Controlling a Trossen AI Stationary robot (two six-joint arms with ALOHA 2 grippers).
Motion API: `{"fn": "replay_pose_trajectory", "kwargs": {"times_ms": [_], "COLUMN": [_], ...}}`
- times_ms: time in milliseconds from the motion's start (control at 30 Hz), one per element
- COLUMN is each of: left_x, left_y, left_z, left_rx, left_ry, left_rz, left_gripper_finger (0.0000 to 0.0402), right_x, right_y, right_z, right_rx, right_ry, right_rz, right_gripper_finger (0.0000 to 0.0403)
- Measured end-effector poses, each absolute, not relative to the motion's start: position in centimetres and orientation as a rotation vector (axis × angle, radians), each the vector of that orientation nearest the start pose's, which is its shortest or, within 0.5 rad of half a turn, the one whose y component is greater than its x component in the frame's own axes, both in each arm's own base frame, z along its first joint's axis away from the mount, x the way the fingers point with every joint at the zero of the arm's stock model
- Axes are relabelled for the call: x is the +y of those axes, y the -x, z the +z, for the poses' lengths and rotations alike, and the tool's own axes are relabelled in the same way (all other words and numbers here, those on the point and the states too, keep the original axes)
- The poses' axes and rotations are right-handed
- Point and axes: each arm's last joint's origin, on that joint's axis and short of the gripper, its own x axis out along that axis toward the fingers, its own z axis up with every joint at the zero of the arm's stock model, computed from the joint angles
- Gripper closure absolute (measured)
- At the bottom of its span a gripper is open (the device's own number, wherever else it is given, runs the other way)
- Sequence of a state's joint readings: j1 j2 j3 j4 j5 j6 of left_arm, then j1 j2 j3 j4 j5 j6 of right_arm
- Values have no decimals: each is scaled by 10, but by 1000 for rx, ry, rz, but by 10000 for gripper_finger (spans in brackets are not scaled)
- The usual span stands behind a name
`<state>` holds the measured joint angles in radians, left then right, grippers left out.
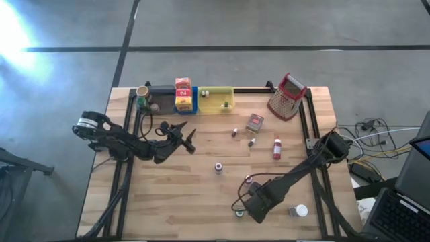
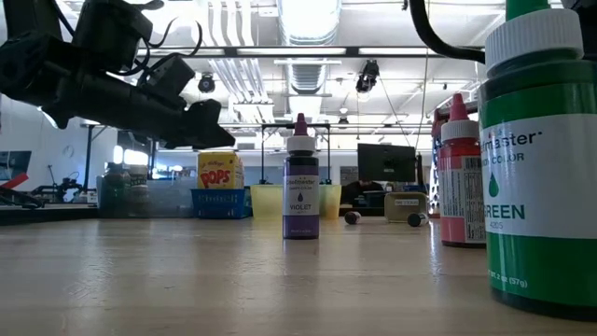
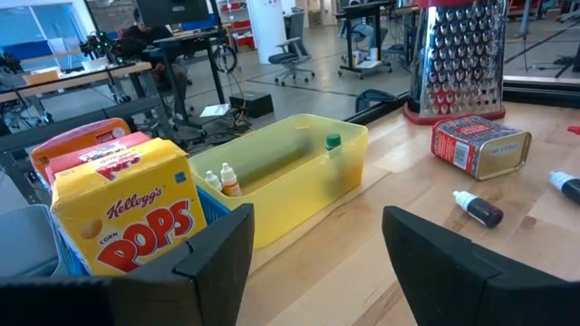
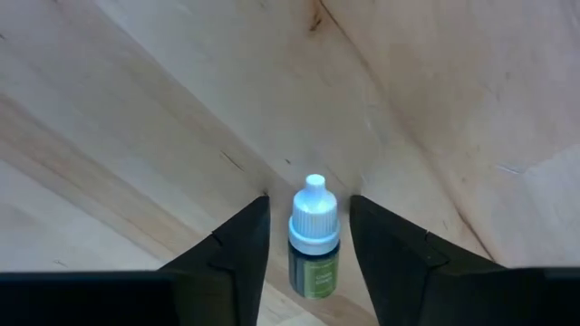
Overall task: Pick & Place Kitchen Items
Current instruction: Put the small light green food coloring bottle into the yellow bin
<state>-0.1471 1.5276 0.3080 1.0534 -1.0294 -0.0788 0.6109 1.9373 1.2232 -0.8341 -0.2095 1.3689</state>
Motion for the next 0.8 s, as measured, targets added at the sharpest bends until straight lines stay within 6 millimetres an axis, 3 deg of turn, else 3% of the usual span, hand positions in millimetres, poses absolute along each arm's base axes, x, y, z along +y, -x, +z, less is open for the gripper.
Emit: {"fn": "replay_pose_trajectory", "kwargs": {"times_ms": [533, 800], "left_x": [-9, -9], "left_y": [-232, -232], "left_z": [144, 144], "left_rx": [108, 108], "left_ry": [-21, -21], "left_rz": [885, 885], "left_gripper_finger": [151, 151], "right_x": [208, 224], "right_y": [-271, -262], "right_z": [139, 148], "right_rx": [1628, 1620], "right_ry": [-727, -745], "right_rz": [-534, -589], "right_gripper_finger": [335, 323]}}
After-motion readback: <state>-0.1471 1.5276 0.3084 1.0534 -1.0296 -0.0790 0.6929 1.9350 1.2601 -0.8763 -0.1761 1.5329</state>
